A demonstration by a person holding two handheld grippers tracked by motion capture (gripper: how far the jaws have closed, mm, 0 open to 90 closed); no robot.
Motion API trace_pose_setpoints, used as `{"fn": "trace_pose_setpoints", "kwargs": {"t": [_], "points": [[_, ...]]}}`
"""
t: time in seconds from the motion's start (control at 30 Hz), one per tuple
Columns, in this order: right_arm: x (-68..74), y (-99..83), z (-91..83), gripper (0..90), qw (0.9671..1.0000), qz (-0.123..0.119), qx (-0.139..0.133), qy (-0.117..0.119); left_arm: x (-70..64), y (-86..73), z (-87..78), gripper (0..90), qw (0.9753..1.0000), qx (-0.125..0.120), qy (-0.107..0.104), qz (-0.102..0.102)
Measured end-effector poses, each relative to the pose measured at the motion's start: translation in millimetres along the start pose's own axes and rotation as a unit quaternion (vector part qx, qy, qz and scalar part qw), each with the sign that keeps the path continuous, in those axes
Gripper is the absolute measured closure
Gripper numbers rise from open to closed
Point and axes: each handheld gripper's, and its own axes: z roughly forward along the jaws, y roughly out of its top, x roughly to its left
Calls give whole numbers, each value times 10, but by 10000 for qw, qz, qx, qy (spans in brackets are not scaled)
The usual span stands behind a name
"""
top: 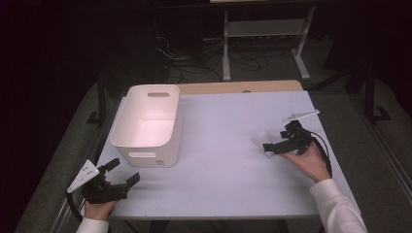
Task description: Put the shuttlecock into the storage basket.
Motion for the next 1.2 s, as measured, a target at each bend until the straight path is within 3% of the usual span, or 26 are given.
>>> {"fn": "trace_pose_setpoints", "kwargs": {"t": [0.7,0.77,0.9,1.1,1.2], "points": [[-25,32,186,0,9984,128,553,-38,0,0,2,0,10000,0,-25,-2],[-38,33,198,0,9983,60,577,-73,0,0,2,0,10000,-1,-26,-4],[-45,34,231,0,9970,184,740,-151,-4,1,0,0,10000,-1,-38,-3],[-79,25,250,134,9952,348,899,-143,-5,2,0,0,10000,5,-38,-1],[-84,22,254,156,9943,393,973,-169,-5,2,-1,0,10000,9,-37,2]]}}
